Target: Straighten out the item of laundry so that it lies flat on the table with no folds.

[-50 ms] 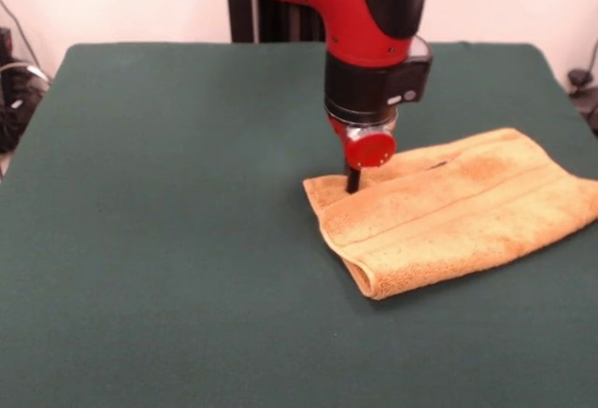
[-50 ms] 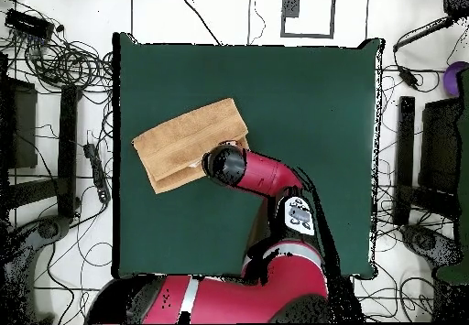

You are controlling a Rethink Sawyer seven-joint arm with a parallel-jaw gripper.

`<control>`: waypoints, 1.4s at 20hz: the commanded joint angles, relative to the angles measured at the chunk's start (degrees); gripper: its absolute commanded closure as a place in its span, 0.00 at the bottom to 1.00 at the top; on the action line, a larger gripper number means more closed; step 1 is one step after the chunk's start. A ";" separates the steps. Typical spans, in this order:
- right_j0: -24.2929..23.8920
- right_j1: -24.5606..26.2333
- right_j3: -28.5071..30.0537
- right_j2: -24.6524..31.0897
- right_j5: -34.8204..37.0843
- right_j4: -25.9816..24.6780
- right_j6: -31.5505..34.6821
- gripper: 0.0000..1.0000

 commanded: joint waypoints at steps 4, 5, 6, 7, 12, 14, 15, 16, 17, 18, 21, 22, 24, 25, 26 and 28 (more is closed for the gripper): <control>-5.86 8.82 9.56 5.14 -6.93 -10.98 -5.68 1.00; -6.57 8.24 9.87 5.17 -6.30 -12.20 -6.38 1.00; -7.40 7.70 10.16 5.33 -5.72 -13.32 -7.11 1.00; -8.24 7.16 10.45 5.50 -5.15 -14.45 -7.85 1.00; -10.60 5.47 11.46 5.43 -3.92 -19.28 -7.97 1.00; -11.70 5.04 12.11 5.59 -4.19 -21.12 -8.00 1.00; -12.31 4.77 12.51 5.70 -4.27 -22.05 -8.06 1.00; -12.87 4.43 12.88 5.77 -4.22 -22.93 -8.17 1.00; -13.44 4.10 13.24 5.84 -4.18 -23.81 -8.29 1.00; -13.96 3.73 13.48 5.87 -4.04 -24.71 -8.44 1.00; -16.03 2.78 14.11 6.56 -3.51 -27.48 -9.31 1.00; -16.61 2.56 14.06 6.73 -3.05 -28.21 -9.70 1.00; -17.67 2.02 13.90 7.07 -1.90 -29.67 -10.44 1.00; -18.04 1.58 13.84 7.22 -1.04 -30.36 -10.78 1.00; -18.40 1.14 13.80 7.34 -0.38 -31.05 -11.07 1.00; -19.18 0.39 13.89 7.81 0.82 -32.30 -11.36 1.00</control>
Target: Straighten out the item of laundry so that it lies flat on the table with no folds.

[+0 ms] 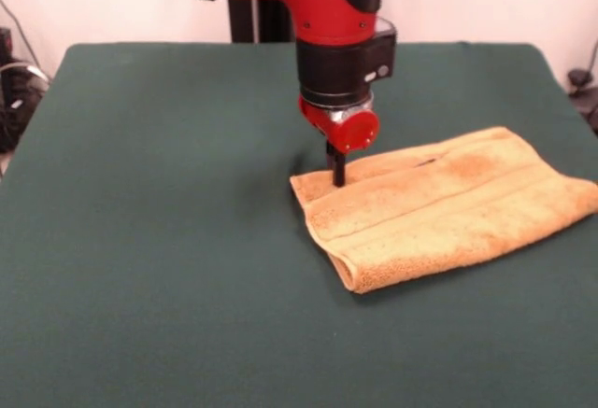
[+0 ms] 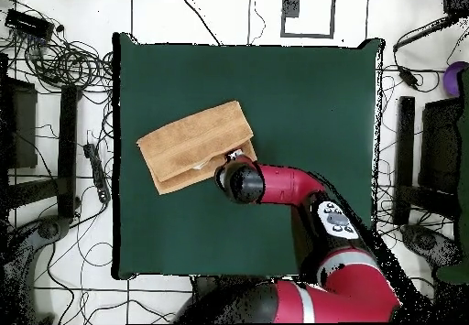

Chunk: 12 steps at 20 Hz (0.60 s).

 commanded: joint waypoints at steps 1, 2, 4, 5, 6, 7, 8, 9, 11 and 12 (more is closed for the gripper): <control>-5.99 4.47 8.26 -5.34 7.31 -10.34 -11.41 1.00; -6.36 4.21 8.27 -5.16 7.56 -11.11 -11.33 1.00; -7.07 3.86 8.30 -4.86 7.84 -12.34 -11.51 1.00; -7.55 3.63 8.30 -4.71 7.98 -13.11 -11.77 1.00; -8.07 3.50 8.17 -4.55 8.13 -13.88 -12.03 1.00; -8.68 3.45 8.12 -4.23 8.34 -14.55 -12.36 1.00; -9.16 3.35 7.88 -4.09 8.61 -15.33 -12.77 1.00; -9.84 3.26 7.79 -3.71 8.89 -16.10 -12.98 1.00; -10.79 3.13 7.23 -3.35 9.51 -17.55 -13.61 1.00; -11.38 3.10 6.89 -2.98 9.97 -18.30 -14.01 1.00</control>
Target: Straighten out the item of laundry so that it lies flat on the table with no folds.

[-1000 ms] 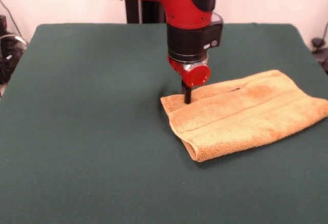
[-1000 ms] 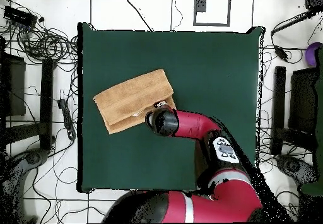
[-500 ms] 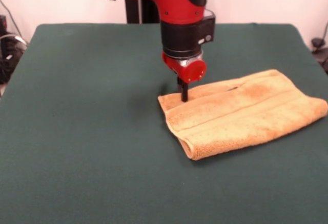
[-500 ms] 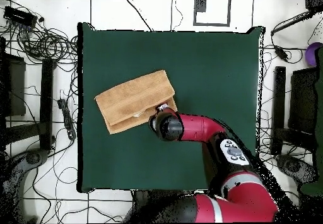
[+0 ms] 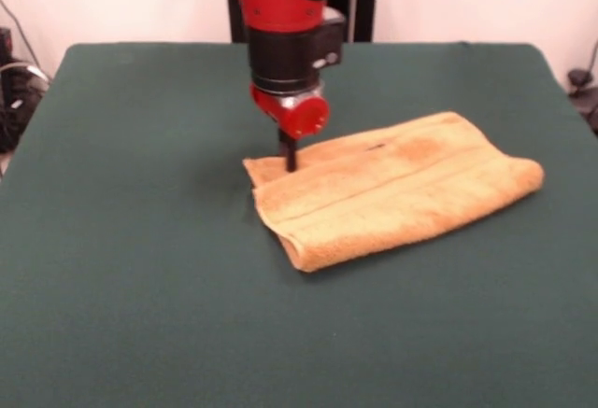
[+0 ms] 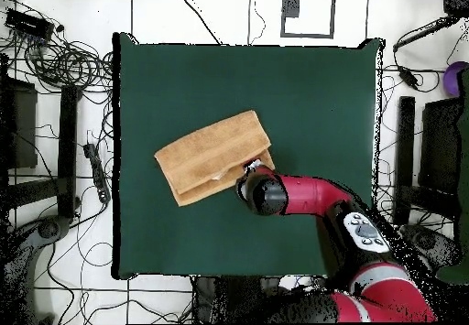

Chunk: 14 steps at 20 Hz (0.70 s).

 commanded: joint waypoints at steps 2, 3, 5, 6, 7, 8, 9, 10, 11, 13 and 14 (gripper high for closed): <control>-5.63 4.36 4.45 -3.60 10.77 -9.77 -14.45 1.00; -6.09 4.20 4.23 -3.39 11.16 -10.43 -14.75 1.00; -7.06 3.85 3.93 -2.87 11.93 -11.55 -15.46 1.00; -7.54 3.67 3.83 -2.65 12.37 -12.03 -15.86 1.00; -8.02 3.49 3.74 -2.43 12.80 -12.52 -16.25 1.00; -8.38 3.43 3.58 -2.36 12.97 -13.11 -16.42 1.00; -8.74 3.36 3.43 -2.30 13.13 -13.71 -16.58 1.00; -9.28 3.42 3.23 -2.04 13.27 -14.33 -16.81 1.00; -9.82 3.48 3.04 -1.78 13.40 -14.96 -17.04 1.00; -11.16 3.24 2.81 -1.04 14.18 -16.05 -17.88 1.00; -11.87 2.90 2.77 -0.65 14.81 -16.59 -18.36 1.00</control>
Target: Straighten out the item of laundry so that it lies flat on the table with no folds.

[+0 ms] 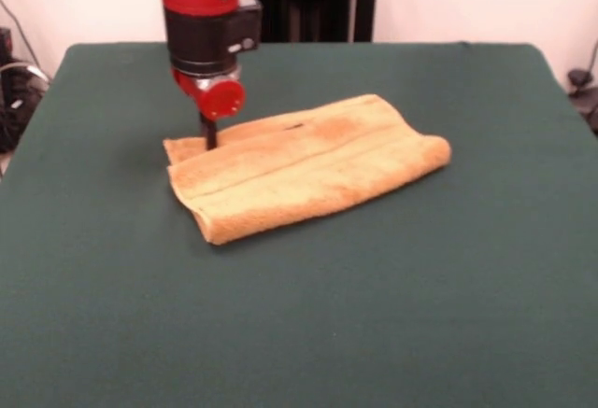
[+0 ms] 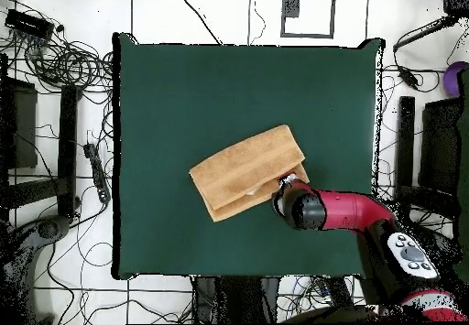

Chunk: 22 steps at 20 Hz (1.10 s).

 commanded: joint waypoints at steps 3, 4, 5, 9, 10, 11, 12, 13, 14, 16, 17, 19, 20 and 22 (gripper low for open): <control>-5.47 2.55 2.88 -0.06 14.14 -8.33 -20.17 1.00; -6.46 1.80 3.29 0.31 14.77 -8.53 -21.01 1.00; -7.45 1.05 3.70 0.67 15.40 -8.72 -21.86 1.00; -10.98 -1.59 4.99 1.93 17.01 -10.15 -23.80 1.00; -11.77 -1.77 4.76 2.38 17.37 -10.64 -24.22 1.00; -12.47 -1.64 4.41 2.93 17.82 -11.10 -24.50 1.00; -13.18 -1.51 4.05 3.48 18.28 -11.56 -24.78 1.00; -13.72 -1.27 3.72 3.85 18.49 -11.97 -24.86 1.00; -14.45 -1.17 3.49 4.29 18.61 -12.57 -25.08 1.00; -15.92 -1.51 3.80 4.99 19.09 -13.30 -25.41 1.00; -16.33 -1.80 4.13 5.07 18.94 -13.78 -25.09 1.00; -16.45 -1.97 4.06 5.32 18.02 -16.00 -23.83 0.00; -16.49 -1.21 3.77 5.32 16.76 -16.62 -23.11 0.00; -16.59 0.32 3.20 5.32 14.25 -17.85 -21.67 0.00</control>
